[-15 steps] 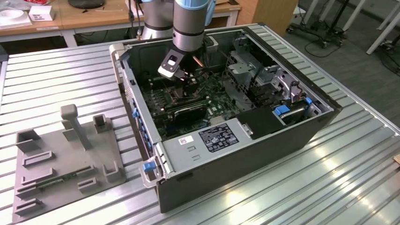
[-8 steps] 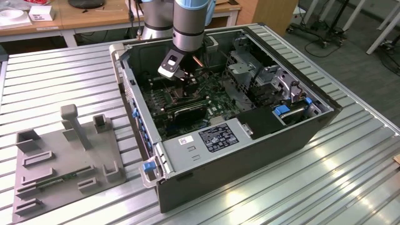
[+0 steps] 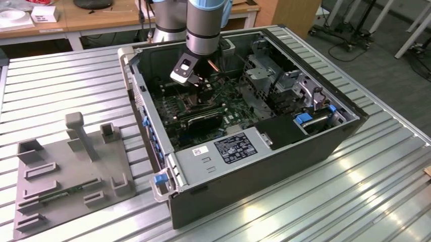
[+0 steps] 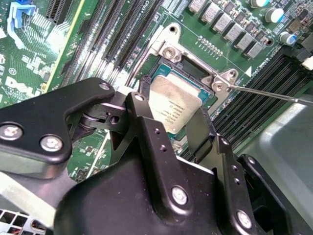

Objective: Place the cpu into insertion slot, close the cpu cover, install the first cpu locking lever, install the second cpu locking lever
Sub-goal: 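Place the cpu into insertion slot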

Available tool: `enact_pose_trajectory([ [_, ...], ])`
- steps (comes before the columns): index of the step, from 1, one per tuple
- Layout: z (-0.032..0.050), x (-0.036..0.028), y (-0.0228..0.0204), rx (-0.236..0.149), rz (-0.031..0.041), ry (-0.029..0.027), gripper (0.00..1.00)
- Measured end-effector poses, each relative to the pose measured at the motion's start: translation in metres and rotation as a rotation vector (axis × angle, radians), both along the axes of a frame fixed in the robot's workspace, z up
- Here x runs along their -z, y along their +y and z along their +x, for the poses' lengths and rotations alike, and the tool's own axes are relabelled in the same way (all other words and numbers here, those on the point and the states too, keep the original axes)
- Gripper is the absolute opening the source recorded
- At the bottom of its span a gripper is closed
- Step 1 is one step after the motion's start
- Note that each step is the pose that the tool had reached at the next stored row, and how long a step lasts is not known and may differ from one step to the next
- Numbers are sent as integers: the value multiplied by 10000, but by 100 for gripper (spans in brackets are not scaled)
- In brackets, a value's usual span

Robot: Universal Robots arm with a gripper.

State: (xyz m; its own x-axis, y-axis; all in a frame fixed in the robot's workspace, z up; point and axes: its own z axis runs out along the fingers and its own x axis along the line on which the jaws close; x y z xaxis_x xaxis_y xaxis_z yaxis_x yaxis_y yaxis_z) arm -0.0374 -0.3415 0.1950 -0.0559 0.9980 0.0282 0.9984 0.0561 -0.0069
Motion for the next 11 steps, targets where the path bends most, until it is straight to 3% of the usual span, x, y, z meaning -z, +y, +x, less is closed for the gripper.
enact_pose_trajectory([
  [6, -2, -17, -1, 0, -4, -15, 54],
  [9, -10, -16, -1, 0, -4, -149, 54],
  [11, -12, -16, -1, 0, -4, -179, 54],
])
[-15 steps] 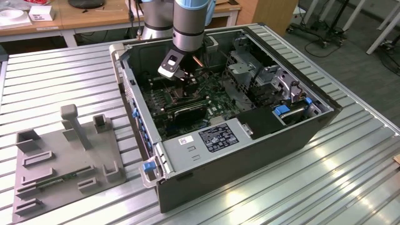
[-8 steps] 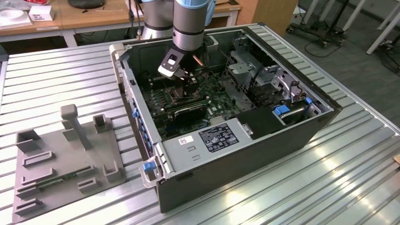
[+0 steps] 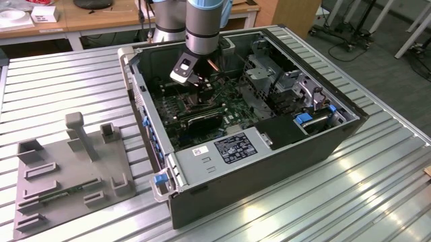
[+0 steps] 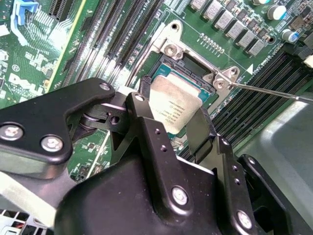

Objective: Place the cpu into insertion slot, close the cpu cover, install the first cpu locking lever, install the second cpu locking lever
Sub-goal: 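Place the cpu into insertion slot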

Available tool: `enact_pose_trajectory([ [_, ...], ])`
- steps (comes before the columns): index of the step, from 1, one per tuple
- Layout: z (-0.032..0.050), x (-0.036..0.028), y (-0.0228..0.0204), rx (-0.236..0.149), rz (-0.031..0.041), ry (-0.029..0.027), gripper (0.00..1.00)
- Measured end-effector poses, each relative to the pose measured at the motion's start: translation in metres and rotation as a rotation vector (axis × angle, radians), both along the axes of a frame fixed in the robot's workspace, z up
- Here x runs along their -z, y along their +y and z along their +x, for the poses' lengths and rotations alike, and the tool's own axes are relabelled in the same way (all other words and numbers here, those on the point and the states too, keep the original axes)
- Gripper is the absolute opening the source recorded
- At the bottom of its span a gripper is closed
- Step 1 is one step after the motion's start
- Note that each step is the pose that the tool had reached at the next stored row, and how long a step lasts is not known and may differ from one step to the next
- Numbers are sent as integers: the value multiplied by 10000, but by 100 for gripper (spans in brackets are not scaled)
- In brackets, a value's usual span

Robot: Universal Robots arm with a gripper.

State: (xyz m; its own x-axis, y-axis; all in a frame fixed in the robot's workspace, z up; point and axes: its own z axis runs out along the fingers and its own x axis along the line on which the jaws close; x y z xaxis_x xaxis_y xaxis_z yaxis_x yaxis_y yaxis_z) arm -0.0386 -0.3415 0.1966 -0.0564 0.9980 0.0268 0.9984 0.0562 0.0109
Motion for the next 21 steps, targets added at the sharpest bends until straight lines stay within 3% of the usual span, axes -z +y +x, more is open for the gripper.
enact_pose_trajectory([
  [21, -25, 34, 8, 83, 16, -11, 54],
])
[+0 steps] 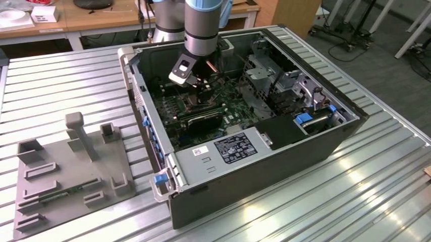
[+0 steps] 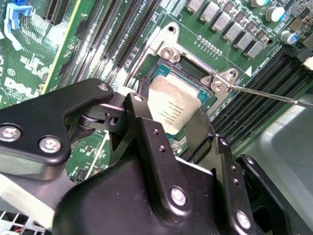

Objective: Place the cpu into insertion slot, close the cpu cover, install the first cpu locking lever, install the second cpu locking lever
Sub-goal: 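Place the cpu into insertion slot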

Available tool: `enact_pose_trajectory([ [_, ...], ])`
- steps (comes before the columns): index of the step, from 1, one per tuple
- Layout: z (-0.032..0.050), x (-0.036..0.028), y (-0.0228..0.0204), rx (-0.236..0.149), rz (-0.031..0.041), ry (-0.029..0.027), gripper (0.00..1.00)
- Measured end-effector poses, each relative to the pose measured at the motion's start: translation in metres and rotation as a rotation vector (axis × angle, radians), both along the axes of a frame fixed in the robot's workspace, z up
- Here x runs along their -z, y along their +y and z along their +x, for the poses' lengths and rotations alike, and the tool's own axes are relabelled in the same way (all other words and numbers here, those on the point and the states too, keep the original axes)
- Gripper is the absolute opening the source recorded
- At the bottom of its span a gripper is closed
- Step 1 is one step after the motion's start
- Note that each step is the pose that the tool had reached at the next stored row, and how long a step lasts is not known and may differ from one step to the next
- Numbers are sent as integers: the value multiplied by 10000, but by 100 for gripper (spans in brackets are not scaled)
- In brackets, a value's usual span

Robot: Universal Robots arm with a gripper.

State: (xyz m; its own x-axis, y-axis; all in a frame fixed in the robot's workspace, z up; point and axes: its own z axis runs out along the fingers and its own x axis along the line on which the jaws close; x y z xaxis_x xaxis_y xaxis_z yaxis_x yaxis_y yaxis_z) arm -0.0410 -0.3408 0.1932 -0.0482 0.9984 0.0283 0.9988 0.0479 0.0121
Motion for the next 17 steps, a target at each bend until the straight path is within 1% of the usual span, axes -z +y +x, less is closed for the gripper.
enact_pose_trajectory([
  [9, 0, 3, 0, 10, 1, -2, 54],
  [10, 0, 4, 1, 10, 3, -3, 55],
  [11, 0, 4, 1, 11, 2, -2, 61],
  [13, -1, 3, 0, 11, -1, 1, 61],
  [14, -1, 2, 0, 12, -2, 1, 67],
  [17, -1, -2, -1, 12, -5, 3, 67],
])
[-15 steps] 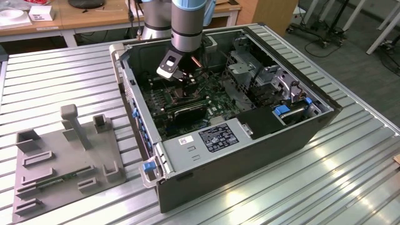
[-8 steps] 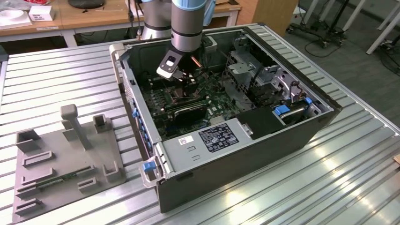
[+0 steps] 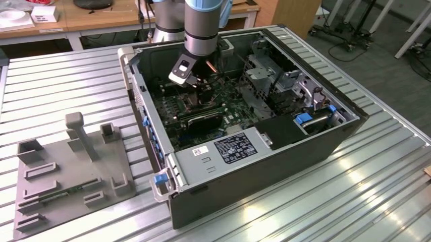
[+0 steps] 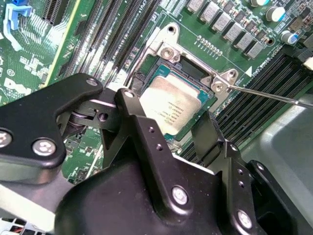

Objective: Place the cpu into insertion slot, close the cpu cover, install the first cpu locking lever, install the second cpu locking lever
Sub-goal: 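Place the cpu into insertion slot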

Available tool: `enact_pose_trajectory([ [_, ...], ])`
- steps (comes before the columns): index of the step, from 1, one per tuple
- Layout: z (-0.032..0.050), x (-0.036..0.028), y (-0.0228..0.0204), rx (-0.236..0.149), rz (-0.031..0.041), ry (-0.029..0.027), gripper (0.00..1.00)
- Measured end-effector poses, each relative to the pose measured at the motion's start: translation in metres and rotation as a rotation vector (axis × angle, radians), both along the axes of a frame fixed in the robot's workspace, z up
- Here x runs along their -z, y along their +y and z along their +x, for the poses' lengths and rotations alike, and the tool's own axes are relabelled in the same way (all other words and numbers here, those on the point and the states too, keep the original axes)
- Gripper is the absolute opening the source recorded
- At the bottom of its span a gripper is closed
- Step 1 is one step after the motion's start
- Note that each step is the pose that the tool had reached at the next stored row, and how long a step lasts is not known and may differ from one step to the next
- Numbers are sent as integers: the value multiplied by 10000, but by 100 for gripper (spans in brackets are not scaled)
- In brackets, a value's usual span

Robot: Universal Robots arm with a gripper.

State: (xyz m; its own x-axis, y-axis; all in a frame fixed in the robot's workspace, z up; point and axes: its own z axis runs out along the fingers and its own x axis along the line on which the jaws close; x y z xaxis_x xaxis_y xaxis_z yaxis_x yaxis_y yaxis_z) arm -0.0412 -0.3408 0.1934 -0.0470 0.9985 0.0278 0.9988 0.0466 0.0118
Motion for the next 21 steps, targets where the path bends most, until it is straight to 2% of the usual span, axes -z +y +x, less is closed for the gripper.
enact_pose_trajectory([
  [6, 0, -73, 2, 0, 7, -2, 67],
  [16, 0, -266, 12, 0, 7, -2, 67],
  [21, 0, -272, 12, 0, 8, -3, 67],
])
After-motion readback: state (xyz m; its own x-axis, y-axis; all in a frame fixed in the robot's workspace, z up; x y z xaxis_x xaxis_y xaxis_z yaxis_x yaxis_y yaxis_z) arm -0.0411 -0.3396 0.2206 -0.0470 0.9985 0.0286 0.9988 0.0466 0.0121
